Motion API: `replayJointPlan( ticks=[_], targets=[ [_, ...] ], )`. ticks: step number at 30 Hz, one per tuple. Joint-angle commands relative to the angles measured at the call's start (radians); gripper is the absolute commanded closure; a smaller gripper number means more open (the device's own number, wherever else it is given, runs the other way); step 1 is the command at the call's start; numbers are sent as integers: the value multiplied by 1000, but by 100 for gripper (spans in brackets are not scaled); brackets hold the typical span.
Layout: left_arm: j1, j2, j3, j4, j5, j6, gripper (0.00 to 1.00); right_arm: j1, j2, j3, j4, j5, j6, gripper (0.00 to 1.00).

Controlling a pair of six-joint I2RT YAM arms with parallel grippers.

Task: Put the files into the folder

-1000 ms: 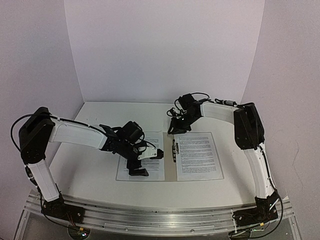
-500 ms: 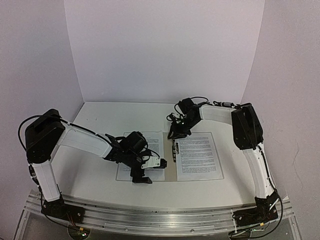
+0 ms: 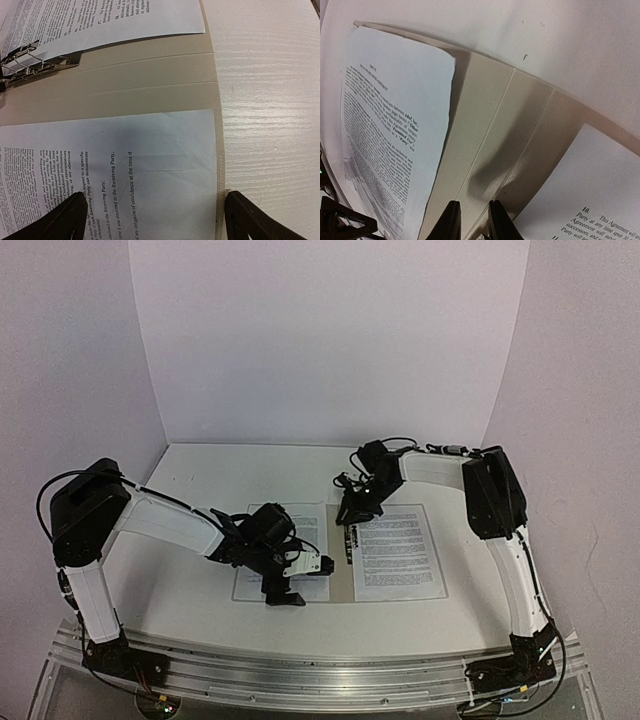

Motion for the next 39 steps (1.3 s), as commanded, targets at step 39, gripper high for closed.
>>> replayJointPlan(
  ticks=[39],
  targets=[
    [-3, -22, -8, -33, -59, -5, 5, 68, -413, -252, -67, 96, 295, 76]
  ],
)
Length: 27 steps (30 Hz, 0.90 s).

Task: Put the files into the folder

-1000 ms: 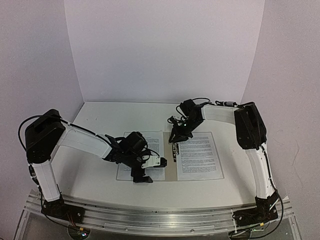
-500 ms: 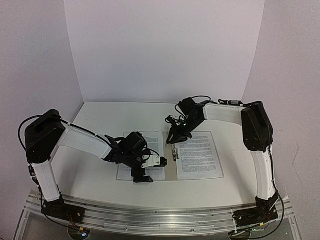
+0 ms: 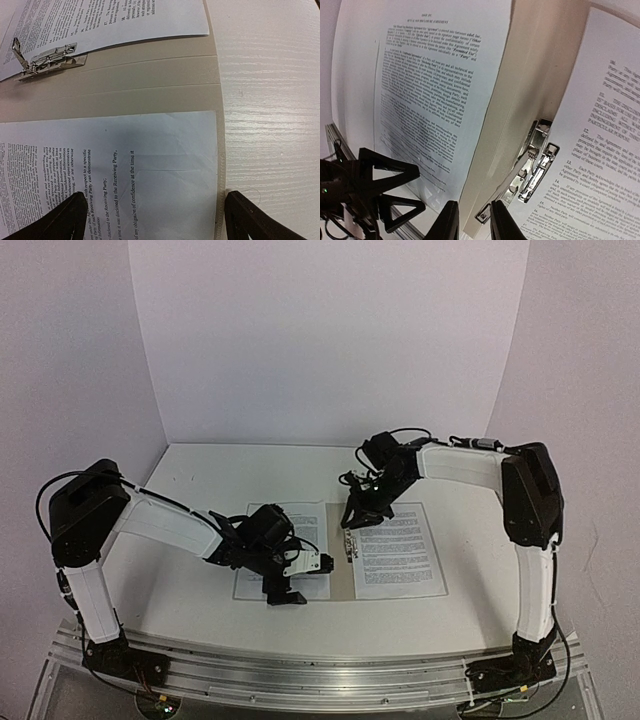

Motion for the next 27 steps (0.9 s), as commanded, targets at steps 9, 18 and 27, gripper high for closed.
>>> replayJointPlan(
  ticks=[9, 18, 27],
  targets=[
    [-2, -65, 55, -95, 21, 22, 4, 6, -85, -82, 41, -34, 290, 68],
    [36, -63, 96, -27, 95, -19, 4, 6, -79, -129, 53, -77, 294, 76],
    [72, 63, 165, 91, 63, -221, 11, 6, -14, -98, 60, -92, 277, 81]
  ],
)
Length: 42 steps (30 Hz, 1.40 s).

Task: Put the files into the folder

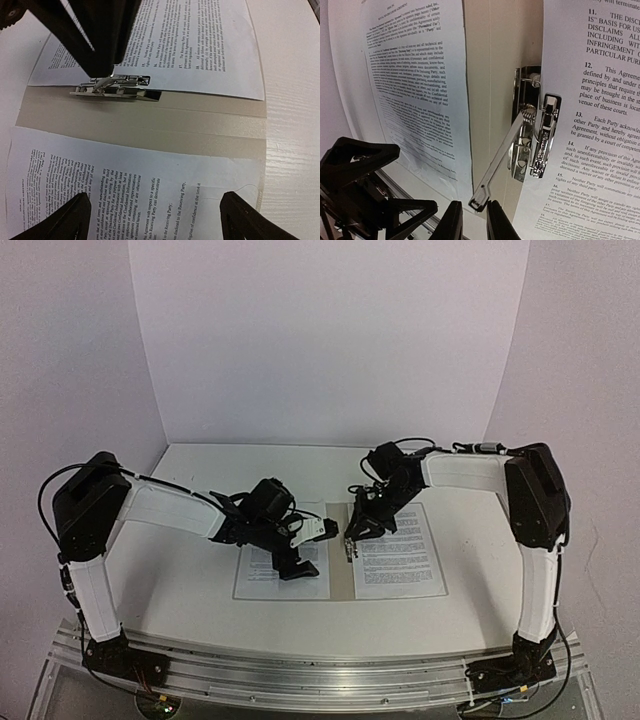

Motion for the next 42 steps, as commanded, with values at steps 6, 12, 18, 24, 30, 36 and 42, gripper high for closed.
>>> replayJointPlan(
  ticks=[6, 12, 18, 24, 30, 36, 42],
  targets=[
    [7, 87, 20, 160, -31, -167, 20, 6, 23, -10, 10, -17, 3, 88],
    [10, 101, -19, 163, -23, -192, 22, 6, -4, -46, 14, -21, 15, 91],
    [15, 109, -49, 177, -10, -201, 23, 6, -18, -44, 15, -29, 21, 83],
    [20, 122, -78, 189, 14, -162, 25, 7, -38, -42, 14, -26, 33, 83],
    [20, 128, -120, 193, 17, -151, 26, 6, -76, -23, 14, -25, 53, 75],
    [20, 134, -130, 203, 25, -148, 27, 6, -84, -60, 17, -19, 72, 83],
    [20, 134, -136, 211, 27, -146, 27, 6, -46, -58, 21, -4, 66, 84]
  ],
)
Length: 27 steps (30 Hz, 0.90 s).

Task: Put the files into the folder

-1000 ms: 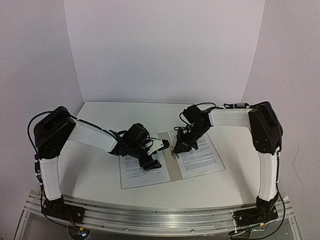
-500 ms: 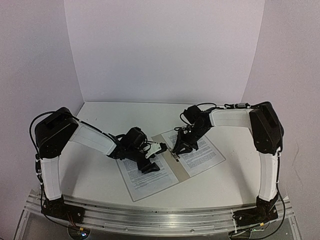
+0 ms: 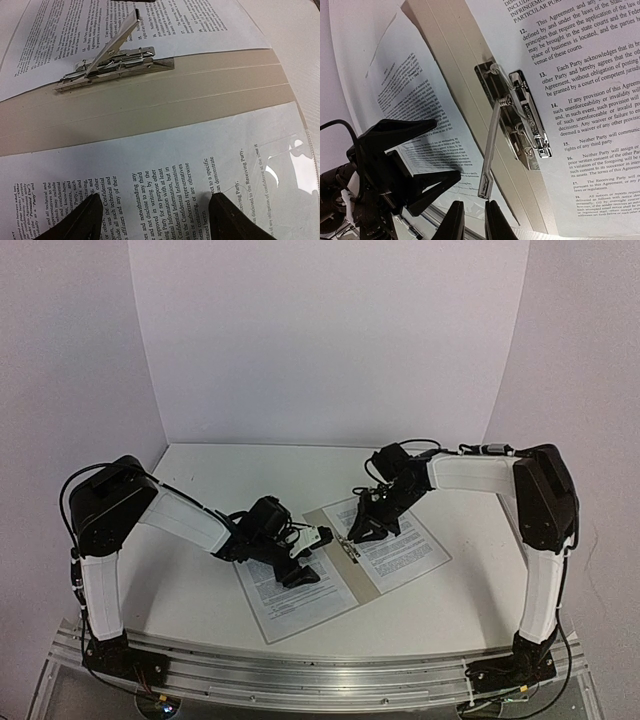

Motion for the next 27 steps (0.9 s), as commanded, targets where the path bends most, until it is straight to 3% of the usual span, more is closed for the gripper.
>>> replayJointPlan(
  ticks=[1, 7, 18, 27],
  targets=[
    [1, 26, -33, -39, -3, 29, 27, 6, 7, 7, -2, 15, 5, 84],
    [4, 24, -35, -33, -1, 29, 27, 6, 17, -5, 1, 26, -1, 91],
    [4, 24, -35, -32, 1, 29, 27, 7, 38, -16, 17, 27, -1, 88],
    [6, 22, -36, -30, 1, 27, 28, 6, 37, -53, 25, 35, -1, 93]
  ],
)
